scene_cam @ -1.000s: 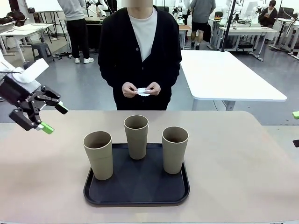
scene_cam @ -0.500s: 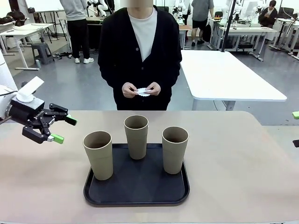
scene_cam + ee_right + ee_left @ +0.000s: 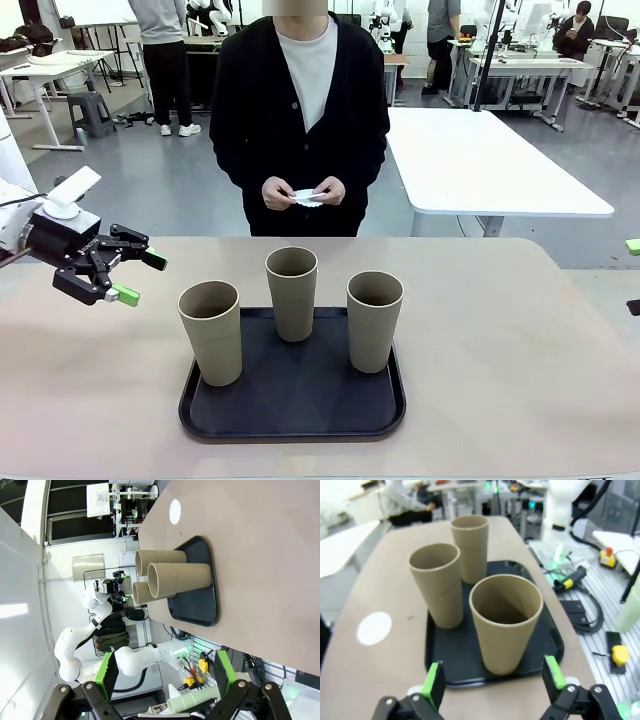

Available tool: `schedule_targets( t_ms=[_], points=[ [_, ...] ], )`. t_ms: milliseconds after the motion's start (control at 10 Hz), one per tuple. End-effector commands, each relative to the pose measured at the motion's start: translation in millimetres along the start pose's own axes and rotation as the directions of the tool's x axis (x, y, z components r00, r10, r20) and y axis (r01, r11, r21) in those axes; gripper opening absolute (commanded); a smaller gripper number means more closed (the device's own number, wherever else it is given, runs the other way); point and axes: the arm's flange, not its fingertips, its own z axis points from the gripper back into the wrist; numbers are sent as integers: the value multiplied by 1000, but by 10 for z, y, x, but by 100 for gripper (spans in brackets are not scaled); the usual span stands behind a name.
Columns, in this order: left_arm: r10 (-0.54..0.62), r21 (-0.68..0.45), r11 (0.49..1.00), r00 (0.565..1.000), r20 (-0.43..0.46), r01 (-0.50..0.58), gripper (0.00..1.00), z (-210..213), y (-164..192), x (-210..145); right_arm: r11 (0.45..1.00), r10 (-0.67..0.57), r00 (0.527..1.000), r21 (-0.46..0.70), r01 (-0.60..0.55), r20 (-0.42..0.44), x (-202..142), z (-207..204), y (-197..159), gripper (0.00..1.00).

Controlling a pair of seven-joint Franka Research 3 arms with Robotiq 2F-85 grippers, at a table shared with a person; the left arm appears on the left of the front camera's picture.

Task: Place coasters on the table and set cups on them.
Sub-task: Pick up one Reusable plastic cup and place it on a coaster set by the human.

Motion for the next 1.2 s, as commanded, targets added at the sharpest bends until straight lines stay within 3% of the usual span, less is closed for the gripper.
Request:
schedule_targets(
  t_ms=[0,700,900,1100],
  points=[
    [11,24,1000,1000,14,-12,100,55,-20,-41,1000,4,1000,16,-4,1,17,0,0,100],
    [-5,25,1000,1000,6,5,100,23,-22,-98,1000,4,1000,16,-4,1,17,0,0,100],
    [-63,47,997,993,98,59,100,-75,-40,-238,1000,4,1000,16,-4,1,17,0,0,100],
    [-76,35,997,988,134,72,100,-215,-25,-412,1000,4,1000,16,-4,1,17,0,0,100]
  ],
)
